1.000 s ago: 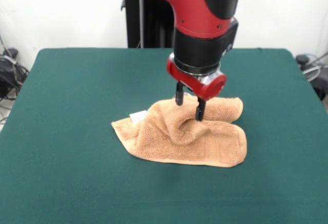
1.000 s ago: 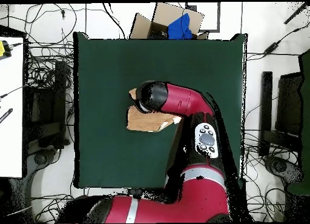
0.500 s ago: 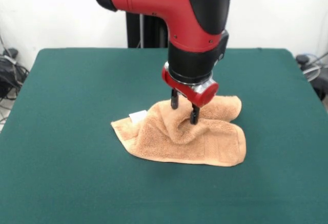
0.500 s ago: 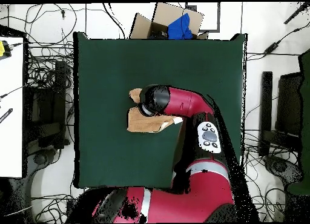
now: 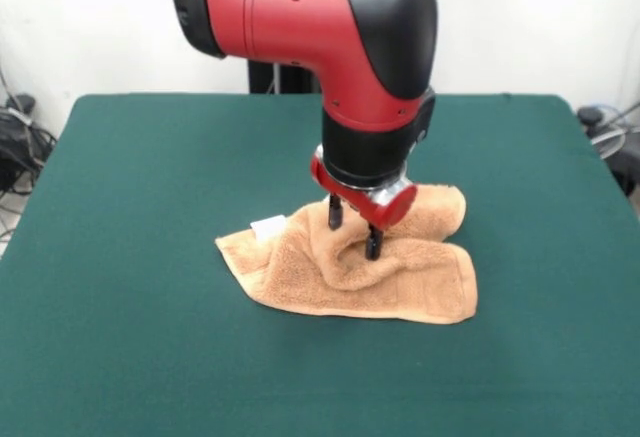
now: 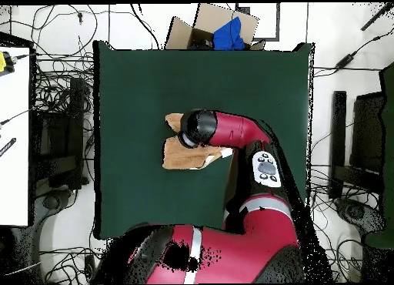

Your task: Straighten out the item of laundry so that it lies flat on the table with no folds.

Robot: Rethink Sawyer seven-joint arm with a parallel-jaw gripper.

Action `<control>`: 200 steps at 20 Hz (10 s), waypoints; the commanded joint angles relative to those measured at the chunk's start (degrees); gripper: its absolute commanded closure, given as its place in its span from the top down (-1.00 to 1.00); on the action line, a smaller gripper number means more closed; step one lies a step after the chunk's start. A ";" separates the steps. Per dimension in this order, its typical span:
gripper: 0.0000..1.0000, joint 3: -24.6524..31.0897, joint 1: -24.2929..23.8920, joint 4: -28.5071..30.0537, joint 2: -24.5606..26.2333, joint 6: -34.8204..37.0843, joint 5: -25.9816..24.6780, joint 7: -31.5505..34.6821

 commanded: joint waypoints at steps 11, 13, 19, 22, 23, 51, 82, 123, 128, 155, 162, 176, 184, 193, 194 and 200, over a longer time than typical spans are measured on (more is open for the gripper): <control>-1.00 6.11 -0.97 0.72 4.81 -4.80 -5.21 -4.25; -1.00 5.94 -0.85 0.67 4.79 -4.92 -5.21 -4.00; -1.00 5.16 -0.06 0.44 3.69 -1.49 -4.49 -3.41; -1.00 5.27 -0.02 1.03 2.79 0.09 -4.03 -3.47; -1.00 5.45 -0.17 1.07 2.57 0.87 -3.78 -3.65; -1.00 6.26 -0.11 3.45 -16.50 21.65 -4.45 -11.58; -1.00 5.77 4.63 -7.70 -22.96 49.23 -2.22 0.50; 1.00 11.11 -4.00 -13.58 -16.35 43.84 -4.37 -10.54; 1.00 10.48 -3.30 -11.71 -17.56 43.15 -3.92 -8.89; 1.00 9.62 -2.75 -8.87 -3.51 21.92 -7.23 -3.84; 1.00 9.02 -2.14 -11.17 1.20 16.95 -6.01 -3.44; 1.00 6.93 1.27 -16.99 6.90 13.18 -4.49 1.48; 1.00 6.36 2.52 -20.43 12.19 9.87 -4.77 2.59; 1.00 5.83 3.14 -23.74 15.13 9.19 -4.77 2.15; 1.00 5.89 3.03 -23.93 15.25 9.37 -4.74 1.86; -1.00 6.05 2.41 -24.33 15.29 10.08 -5.10 -0.09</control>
